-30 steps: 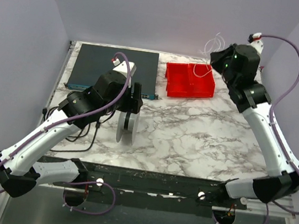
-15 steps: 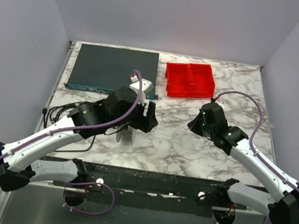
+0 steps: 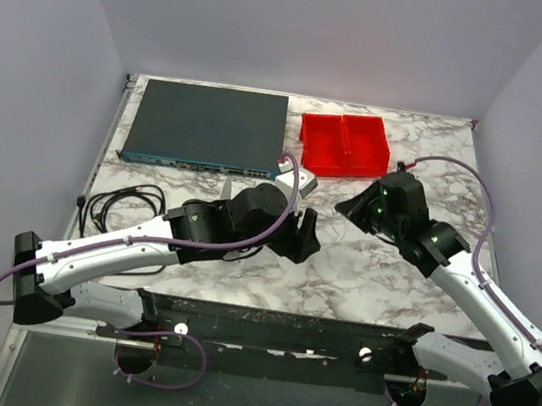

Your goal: Wrap the cables

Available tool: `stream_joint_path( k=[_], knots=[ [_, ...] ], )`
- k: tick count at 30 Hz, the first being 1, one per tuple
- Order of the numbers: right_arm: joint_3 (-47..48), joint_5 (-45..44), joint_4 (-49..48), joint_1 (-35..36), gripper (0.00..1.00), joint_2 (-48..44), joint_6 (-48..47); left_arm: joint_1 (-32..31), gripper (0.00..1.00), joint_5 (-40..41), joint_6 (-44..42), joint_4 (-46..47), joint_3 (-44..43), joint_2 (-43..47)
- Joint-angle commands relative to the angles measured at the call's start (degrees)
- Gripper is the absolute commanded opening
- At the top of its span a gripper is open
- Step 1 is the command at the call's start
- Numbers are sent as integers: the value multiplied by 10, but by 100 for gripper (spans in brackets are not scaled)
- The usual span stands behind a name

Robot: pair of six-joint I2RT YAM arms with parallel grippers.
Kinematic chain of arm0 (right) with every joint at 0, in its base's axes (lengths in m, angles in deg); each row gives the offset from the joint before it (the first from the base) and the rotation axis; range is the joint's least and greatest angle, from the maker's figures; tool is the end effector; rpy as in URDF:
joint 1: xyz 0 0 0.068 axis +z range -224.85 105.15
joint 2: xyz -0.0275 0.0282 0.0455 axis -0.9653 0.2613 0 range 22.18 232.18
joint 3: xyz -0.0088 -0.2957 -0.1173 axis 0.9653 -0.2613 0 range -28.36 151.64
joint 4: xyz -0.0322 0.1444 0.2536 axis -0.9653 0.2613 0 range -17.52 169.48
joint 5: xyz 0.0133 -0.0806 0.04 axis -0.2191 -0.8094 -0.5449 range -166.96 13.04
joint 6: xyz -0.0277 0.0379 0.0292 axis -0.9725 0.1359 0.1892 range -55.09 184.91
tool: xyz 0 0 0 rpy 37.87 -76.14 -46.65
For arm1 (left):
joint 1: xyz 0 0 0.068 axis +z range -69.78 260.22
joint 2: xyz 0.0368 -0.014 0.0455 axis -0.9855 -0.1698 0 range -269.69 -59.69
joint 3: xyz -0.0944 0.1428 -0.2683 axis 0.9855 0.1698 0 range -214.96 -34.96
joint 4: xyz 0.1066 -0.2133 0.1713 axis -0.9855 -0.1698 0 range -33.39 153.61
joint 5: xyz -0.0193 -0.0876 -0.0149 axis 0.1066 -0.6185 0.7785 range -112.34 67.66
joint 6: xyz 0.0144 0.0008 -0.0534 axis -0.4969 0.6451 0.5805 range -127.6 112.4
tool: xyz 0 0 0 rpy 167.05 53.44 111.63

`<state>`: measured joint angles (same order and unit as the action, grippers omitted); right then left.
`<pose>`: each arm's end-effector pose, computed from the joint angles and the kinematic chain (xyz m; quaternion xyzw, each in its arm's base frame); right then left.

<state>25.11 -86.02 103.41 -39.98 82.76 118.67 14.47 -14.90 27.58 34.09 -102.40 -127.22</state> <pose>0.1997 0.1320 0.3407 0.1812 0.8783 0.2543 0.3621 0.1183 -0.2506 0.4053 0.1959 0.8406 -0.3514 0.3627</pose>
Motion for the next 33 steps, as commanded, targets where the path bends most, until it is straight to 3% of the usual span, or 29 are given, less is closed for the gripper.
stream_joint_path(
  k=[1, 14, 33],
  knots=[
    [64, 73, -16, 0, 1, -2, 80, -3, 59, 36, 7, 92, -2, -5],
    [82, 134, -69, 0, 1, -10, 192, -2, 57, 184, 41, 70, -66, -54],
    [79, 147, -89, 0, 1, -29, 228, 14, 42, 185, 82, 128, -26, -64]
  ],
)
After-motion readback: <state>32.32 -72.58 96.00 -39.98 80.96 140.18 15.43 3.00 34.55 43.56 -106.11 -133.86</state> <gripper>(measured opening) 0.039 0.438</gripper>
